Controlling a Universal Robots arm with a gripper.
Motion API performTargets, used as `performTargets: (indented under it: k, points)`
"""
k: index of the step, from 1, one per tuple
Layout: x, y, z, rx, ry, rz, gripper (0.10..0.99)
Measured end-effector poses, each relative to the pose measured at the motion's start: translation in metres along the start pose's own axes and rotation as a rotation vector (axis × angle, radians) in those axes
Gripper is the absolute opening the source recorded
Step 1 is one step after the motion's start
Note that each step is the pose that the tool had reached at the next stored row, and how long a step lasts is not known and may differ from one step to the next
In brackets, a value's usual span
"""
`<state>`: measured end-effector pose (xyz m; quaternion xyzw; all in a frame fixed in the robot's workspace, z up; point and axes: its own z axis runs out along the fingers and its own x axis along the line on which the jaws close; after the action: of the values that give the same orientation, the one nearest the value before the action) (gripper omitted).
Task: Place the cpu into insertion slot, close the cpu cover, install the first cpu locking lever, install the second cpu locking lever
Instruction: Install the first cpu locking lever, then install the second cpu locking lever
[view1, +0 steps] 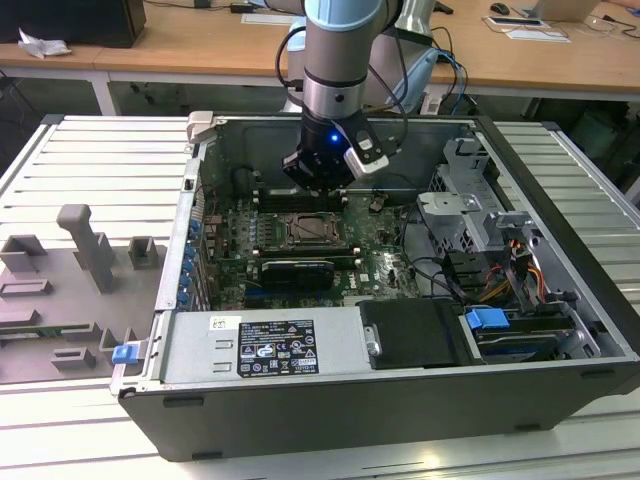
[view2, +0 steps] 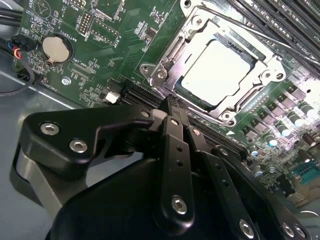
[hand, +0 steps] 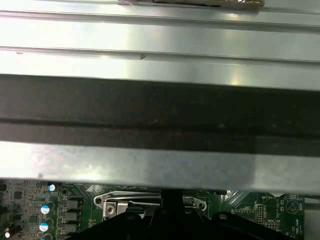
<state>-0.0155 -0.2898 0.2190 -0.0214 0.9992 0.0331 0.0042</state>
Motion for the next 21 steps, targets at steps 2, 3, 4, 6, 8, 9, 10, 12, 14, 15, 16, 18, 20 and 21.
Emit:
performTargets:
  k: [2, 3, 4, 6, 8, 9, 10, 12, 14, 15, 16, 18, 20, 21]
  points:
    - [0.0, -0.0006, 0.0, 0.0, -0.0001, 0.0, 0.106]
    - [0.0, -0.001, -0.0001, 0.0, 0.0, 0.0, 0.106]
    - [0.0001, -0.0012, -0.0001, 0.0, 0.0, 0.0, 0.106]
    - [0.0001, -0.0017, -0.0002, 0.0, 0.0001, 0.0, 0.106]
    - [0.0002, -0.0042, -0.0003, 0.0, 0.0001, 0.0, 0.106]
    - [0.0002, -0.0054, -0.0004, 0.0, 0.0, 0.0, 0.106]
    - [0.0003, -0.006, -0.0004, 0.0, 0.0001, 0.0, 0.106]
    - [0.0003, -0.0073, -0.0005, 0.0, 0.0001, 0.0, 0.106]
    - [0.0004, -0.0094, -0.0007, 0.0, 0.0001, 0.0, 0.106]
    - [0.0004, -0.0104, -0.0007, 0.0, 0.0, 0.0, 0.106]
    - [0.0005, -0.012, -0.0008, 0.0, 0.0001, 0.0, 0.106]
    - [0.0005, -0.0125, -0.0047, 0.0, 0.0, 0.0, 0.106]
    - [0.0004, -0.012, -0.0128, 0.0, 0.0, 0.0, 0.106]
    - [0.0004, -0.0118, -0.0161, 0.0, 0.0, 0.0, 0.106]
